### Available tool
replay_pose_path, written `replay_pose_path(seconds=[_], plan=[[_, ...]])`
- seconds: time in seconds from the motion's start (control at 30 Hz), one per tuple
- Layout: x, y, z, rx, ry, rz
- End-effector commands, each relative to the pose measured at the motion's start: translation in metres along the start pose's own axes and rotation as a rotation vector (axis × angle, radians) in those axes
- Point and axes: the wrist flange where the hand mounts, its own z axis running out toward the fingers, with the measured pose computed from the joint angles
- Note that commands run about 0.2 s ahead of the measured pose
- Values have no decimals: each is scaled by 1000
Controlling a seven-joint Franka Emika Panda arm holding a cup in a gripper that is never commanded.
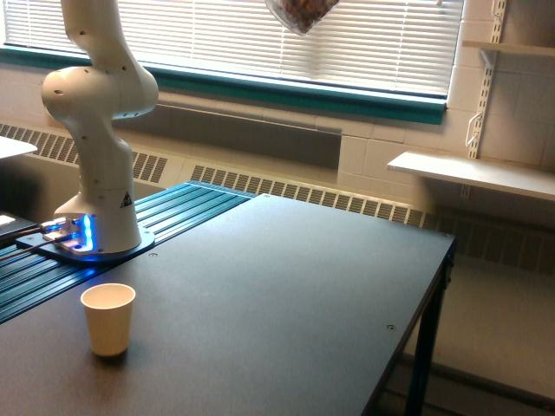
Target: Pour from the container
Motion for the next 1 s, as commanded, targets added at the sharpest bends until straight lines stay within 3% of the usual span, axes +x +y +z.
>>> replay_pose_path(seconds=[0.03,0.17,0.3,0.4,0.5,0.6,0.9,0.97,1.0], plan=[[-20,7,18,-74,-26,-136],[-22,9,16,-128,-21,-187],[-26,18,14,-136,-48,-131],[-39,22,14,-170,-54,-120],[-53,35,11,-149,-107,-72],[-67,48,7,-157,-150,-38],[-98,81,-8,-189,-192,-15],[-107,106,-9,-246,-220,5],[-110,110,-9,-254,-229,4]])
